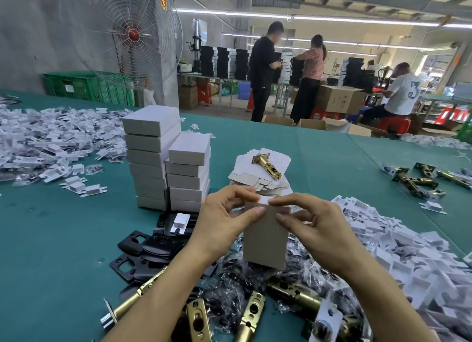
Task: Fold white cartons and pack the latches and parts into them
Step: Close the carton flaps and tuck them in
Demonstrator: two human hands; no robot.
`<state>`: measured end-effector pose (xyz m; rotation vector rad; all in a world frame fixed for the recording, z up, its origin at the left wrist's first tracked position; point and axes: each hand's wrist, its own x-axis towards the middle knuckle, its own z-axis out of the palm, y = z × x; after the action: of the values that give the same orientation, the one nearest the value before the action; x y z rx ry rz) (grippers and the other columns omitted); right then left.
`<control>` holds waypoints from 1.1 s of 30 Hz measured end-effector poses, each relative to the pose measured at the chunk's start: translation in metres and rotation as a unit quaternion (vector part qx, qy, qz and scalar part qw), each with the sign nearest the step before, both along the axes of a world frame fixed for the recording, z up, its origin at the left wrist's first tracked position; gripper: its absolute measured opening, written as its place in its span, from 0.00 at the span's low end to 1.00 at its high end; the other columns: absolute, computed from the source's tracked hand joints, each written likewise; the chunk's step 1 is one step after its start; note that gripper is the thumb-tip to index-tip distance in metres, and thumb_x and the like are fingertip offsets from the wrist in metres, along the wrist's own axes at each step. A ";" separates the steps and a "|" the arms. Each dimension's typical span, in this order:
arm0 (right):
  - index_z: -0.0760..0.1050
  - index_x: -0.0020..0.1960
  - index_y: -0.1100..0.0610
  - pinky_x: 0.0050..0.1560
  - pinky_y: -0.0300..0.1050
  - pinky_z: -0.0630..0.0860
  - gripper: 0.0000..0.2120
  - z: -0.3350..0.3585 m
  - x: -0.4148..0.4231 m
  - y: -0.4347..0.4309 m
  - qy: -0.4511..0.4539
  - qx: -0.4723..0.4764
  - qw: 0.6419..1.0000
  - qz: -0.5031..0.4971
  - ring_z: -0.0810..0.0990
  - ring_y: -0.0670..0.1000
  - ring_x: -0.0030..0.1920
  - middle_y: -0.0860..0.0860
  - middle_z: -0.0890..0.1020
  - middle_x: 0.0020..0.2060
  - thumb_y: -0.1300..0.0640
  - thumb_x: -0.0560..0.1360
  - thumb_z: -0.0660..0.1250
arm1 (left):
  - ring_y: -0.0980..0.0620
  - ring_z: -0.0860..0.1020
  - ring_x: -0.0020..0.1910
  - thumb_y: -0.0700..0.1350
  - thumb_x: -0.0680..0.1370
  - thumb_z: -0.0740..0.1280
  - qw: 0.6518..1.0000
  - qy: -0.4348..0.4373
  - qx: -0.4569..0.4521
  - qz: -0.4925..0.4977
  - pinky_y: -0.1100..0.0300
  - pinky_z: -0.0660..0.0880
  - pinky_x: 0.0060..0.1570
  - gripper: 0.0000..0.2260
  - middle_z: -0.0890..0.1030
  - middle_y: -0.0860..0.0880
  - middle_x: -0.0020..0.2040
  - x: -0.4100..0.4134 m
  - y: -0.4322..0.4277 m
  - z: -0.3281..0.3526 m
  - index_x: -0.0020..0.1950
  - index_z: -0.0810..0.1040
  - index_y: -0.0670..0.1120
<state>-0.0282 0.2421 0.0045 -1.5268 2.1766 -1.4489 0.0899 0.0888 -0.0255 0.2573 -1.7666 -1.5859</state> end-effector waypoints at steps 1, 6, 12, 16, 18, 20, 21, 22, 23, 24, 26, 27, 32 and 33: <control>0.83 0.52 0.42 0.47 0.56 0.82 0.13 0.000 0.000 0.000 -0.020 -0.015 1.000 -0.005 0.85 0.50 0.45 0.41 0.85 0.50 0.60 0.76 0.71 | 0.49 0.84 0.55 0.45 0.71 0.79 1.000 -0.017 0.003 -0.010 0.62 0.80 0.46 0.10 0.84 0.54 0.56 0.000 0.001 0.001 0.48 0.83 0.57; 0.82 0.52 0.47 0.38 0.48 0.84 0.11 0.008 -0.002 0.001 -0.157 -0.137 0.977 -0.045 0.86 0.51 0.41 0.51 0.84 0.50 0.63 0.78 0.69 | 0.51 0.83 0.52 0.65 0.67 0.72 0.989 -0.134 -0.018 -0.064 0.53 0.83 0.48 0.26 0.78 0.58 0.61 0.006 0.005 0.008 0.62 0.67 0.75; 0.77 0.53 0.56 0.35 0.45 0.82 0.04 0.018 0.001 0.001 -0.392 -0.226 0.888 -0.083 0.85 0.56 0.37 0.58 0.84 0.40 0.63 0.79 0.66 | 0.40 0.83 0.31 0.61 0.73 0.69 0.976 -0.145 0.111 -0.122 0.55 0.79 0.27 0.18 0.84 0.45 0.48 0.009 0.018 0.029 0.60 0.69 0.60; 0.76 0.52 0.58 0.36 0.46 0.83 0.03 0.018 0.011 -0.005 -0.431 -0.216 0.874 -0.064 0.85 0.57 0.38 0.64 0.83 0.46 0.62 0.79 0.66 | 0.46 0.78 0.23 0.58 0.79 0.66 0.983 -0.112 0.124 -0.078 0.59 0.75 0.22 0.11 0.84 0.45 0.38 0.007 0.029 0.036 0.53 0.63 0.61; 0.77 0.58 0.56 0.38 0.44 0.83 0.08 0.019 0.015 -0.007 -0.421 -0.199 0.884 -0.041 0.86 0.57 0.41 0.63 0.83 0.50 0.61 0.79 0.66 | 0.50 0.73 0.19 0.54 0.82 0.62 0.987 -0.098 0.125 -0.015 0.63 0.69 0.19 0.08 0.83 0.45 0.33 0.005 0.028 0.038 0.52 0.63 0.58; 0.75 0.64 0.49 0.42 0.45 0.83 0.15 0.019 0.017 -0.008 -0.418 -0.157 0.895 -0.004 0.86 0.56 0.47 0.58 0.82 0.53 0.59 0.79 0.67 | 0.54 0.67 0.17 0.50 0.83 0.61 0.982 -0.072 0.157 0.069 0.65 0.62 0.17 0.07 0.80 0.44 0.29 0.000 0.017 0.044 0.53 0.62 0.52; 0.73 0.66 0.44 0.44 0.46 0.84 0.18 0.018 0.019 -0.008 -0.412 -0.129 0.902 0.010 0.85 0.56 0.50 0.55 0.81 0.54 0.58 0.79 0.68 | 0.55 0.64 0.17 0.49 0.83 0.61 0.976 -0.048 0.182 0.106 0.65 0.60 0.17 0.08 0.79 0.43 0.28 -0.004 0.008 0.049 0.51 0.62 0.50; 0.71 0.66 0.40 0.46 0.47 0.84 0.20 0.017 0.021 -0.008 -0.406 -0.104 0.908 0.022 0.84 0.57 0.52 0.53 0.80 0.55 0.57 0.78 0.68 | 0.55 0.63 0.18 0.48 0.83 0.61 0.969 -0.018 0.206 0.137 0.65 0.58 0.17 0.09 0.79 0.43 0.28 -0.008 -0.002 0.057 0.50 0.61 0.49; 0.71 0.66 0.39 0.48 0.48 0.84 0.21 0.017 0.022 -0.009 -0.404 -0.087 0.910 0.031 0.84 0.57 0.53 0.52 0.79 0.55 0.58 0.78 0.68 | 0.55 0.64 0.19 0.47 0.82 0.62 0.959 0.015 0.230 0.166 0.64 0.57 0.17 0.10 0.78 0.44 0.26 -0.013 -0.013 0.068 0.49 0.60 0.49; 0.72 0.66 0.41 0.49 0.49 0.84 0.21 0.016 0.023 -0.009 -0.407 -0.076 0.909 0.038 0.84 0.57 0.53 0.52 0.79 0.55 0.58 0.78 0.69 | 0.55 0.66 0.21 0.46 0.82 0.63 0.947 0.046 0.252 0.193 0.64 0.58 0.17 0.11 0.75 0.46 0.24 -0.016 -0.022 0.078 0.50 0.60 0.48; 0.75 0.65 0.46 0.49 0.49 0.84 0.18 0.015 0.023 -0.008 -0.409 -0.062 0.909 0.046 0.84 0.55 0.50 0.52 0.81 0.55 0.59 0.78 0.69 | 0.54 0.70 0.24 0.45 0.81 0.65 0.923 0.088 0.294 0.231 0.65 0.60 0.18 0.13 0.72 0.48 0.24 -0.021 -0.038 0.097 0.55 0.61 0.47; 0.77 0.64 0.46 0.49 0.48 0.83 0.16 0.015 0.022 -0.008 -0.406 -0.057 0.911 0.046 0.84 0.54 0.49 0.52 0.81 0.54 0.59 0.78 0.69 | 0.53 0.72 0.25 0.44 0.80 0.66 0.913 0.092 0.316 0.241 0.65 0.63 0.19 0.14 0.73 0.47 0.27 -0.023 -0.044 0.104 0.57 0.60 0.47; 0.80 0.59 0.49 0.47 0.47 0.83 0.11 0.016 0.019 -0.006 -0.406 -0.045 0.911 0.053 0.84 0.51 0.43 0.53 0.84 0.53 0.60 0.78 0.69 | 0.49 0.76 0.35 0.37 0.80 0.67 0.886 0.070 0.393 0.235 0.58 0.80 0.28 0.21 0.73 0.39 0.53 -0.027 -0.057 0.104 0.71 0.65 0.41; 0.80 0.59 0.50 0.47 0.47 0.83 0.11 0.015 0.018 -0.006 -0.404 -0.043 0.912 0.053 0.84 0.51 0.43 0.53 0.84 0.52 0.60 0.78 0.69 | 0.48 0.77 0.36 0.36 0.80 0.67 0.884 0.072 0.394 0.240 0.56 0.83 0.31 0.22 0.74 0.39 0.54 -0.028 -0.057 0.101 0.71 0.65 0.41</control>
<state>-0.0100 0.2365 0.0197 -0.7948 1.5172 -1.7321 0.0617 0.0321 0.0754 0.8627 -0.7645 -1.7927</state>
